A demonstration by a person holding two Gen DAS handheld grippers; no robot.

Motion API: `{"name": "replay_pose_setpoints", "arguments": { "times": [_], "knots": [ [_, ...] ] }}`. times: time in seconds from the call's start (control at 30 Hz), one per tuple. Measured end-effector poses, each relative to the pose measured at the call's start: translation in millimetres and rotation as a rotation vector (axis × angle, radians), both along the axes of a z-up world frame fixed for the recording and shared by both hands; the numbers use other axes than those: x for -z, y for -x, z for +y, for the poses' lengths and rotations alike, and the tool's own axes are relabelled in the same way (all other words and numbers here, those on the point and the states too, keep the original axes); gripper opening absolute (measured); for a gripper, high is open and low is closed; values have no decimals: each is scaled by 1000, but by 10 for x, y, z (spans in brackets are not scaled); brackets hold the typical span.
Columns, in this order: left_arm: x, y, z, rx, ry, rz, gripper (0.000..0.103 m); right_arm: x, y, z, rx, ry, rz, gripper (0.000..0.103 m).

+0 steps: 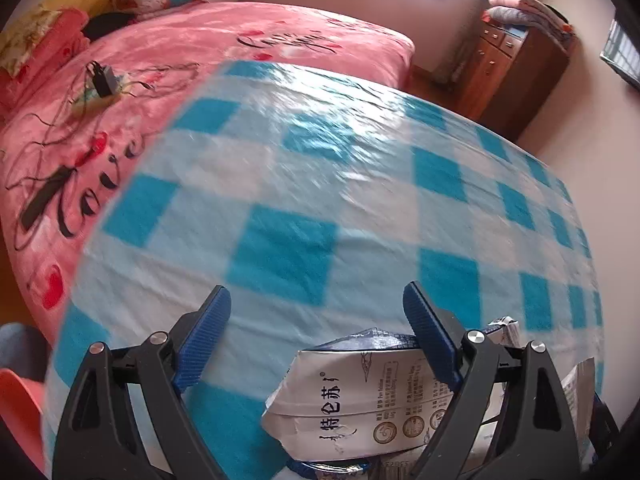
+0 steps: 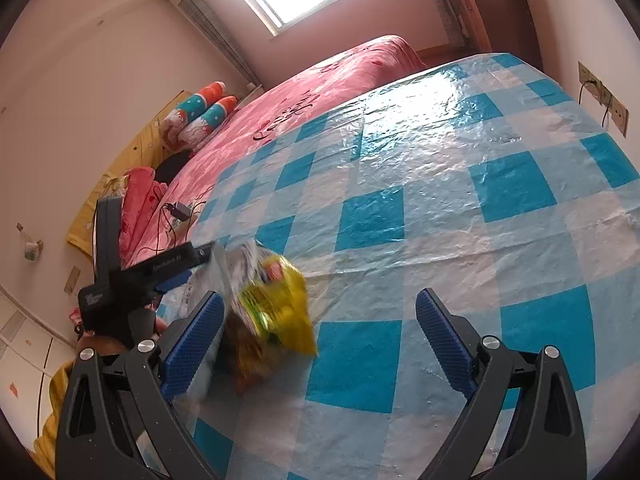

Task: Collect trash
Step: 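Move both tools back over the table toward the yogurt bottle and paper bag, then grasp the white MAGICDAY yogurt bottle with the left tool while the right tool grasps the paper bag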

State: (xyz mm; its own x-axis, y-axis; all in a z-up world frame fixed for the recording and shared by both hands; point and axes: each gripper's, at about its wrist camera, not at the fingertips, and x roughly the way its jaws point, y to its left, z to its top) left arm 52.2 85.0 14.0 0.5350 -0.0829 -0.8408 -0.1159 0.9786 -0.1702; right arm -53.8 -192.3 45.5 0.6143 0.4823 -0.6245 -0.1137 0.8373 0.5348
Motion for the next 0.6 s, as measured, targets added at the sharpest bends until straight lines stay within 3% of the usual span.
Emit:
{"name": "replay_pose_setpoints", "arguments": {
  "times": [0.17, 0.33, 0.6],
  "knots": [
    [-34, 194, -140, 40, 20, -2, 88, -15, 15, 14, -22, -8, -1, 96],
    [-307, 561, -59, 36, 11, -92, 88, -60, 81, 79, -67, 0, -23, 96],
    [-342, 1226, 145, 85, 21, -67, 88, -202, 226, 285, -173, -2, -68, 95]
  ]
}}
